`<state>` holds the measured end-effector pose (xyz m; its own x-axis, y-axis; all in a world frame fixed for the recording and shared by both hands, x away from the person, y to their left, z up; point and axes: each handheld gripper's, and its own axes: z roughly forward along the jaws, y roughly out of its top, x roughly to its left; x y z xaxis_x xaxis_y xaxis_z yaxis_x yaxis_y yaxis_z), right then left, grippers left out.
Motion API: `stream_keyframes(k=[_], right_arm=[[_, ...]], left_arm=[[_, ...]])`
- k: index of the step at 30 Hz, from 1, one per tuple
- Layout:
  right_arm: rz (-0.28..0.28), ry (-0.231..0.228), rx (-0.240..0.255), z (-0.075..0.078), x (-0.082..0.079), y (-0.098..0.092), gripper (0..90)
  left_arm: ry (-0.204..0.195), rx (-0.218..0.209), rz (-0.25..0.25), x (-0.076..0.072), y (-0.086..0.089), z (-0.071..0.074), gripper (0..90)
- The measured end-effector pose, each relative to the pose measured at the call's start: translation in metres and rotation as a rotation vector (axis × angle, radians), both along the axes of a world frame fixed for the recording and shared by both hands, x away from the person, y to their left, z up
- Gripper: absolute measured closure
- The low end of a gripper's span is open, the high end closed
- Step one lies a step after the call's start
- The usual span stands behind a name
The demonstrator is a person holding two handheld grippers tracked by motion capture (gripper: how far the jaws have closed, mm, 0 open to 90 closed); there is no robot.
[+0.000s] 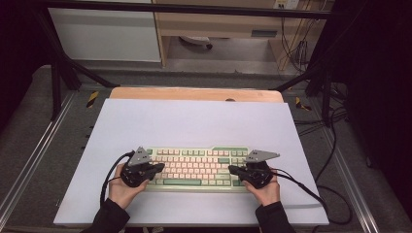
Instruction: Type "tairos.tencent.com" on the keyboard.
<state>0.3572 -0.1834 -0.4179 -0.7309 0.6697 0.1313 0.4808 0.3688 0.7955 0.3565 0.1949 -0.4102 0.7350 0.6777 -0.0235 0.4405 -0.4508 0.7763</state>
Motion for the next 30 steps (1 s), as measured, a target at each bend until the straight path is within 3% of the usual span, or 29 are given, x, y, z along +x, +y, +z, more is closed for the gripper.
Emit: stream_keyframes(k=[17, 30], right_arm=[[-0.004, -0.012, -0.005, 0.000, -0.004, -0.005, 90.0], [-0.003, -0.010, -0.005, -0.001, -0.003, -0.004, 90.0]], left_arm=[[0.007, 0.017, -0.027, 0.015, -0.037, -0.001, 89.9], [0.022, 0.039, 0.004, 0.027, -0.046, -0.010, 90.0]])
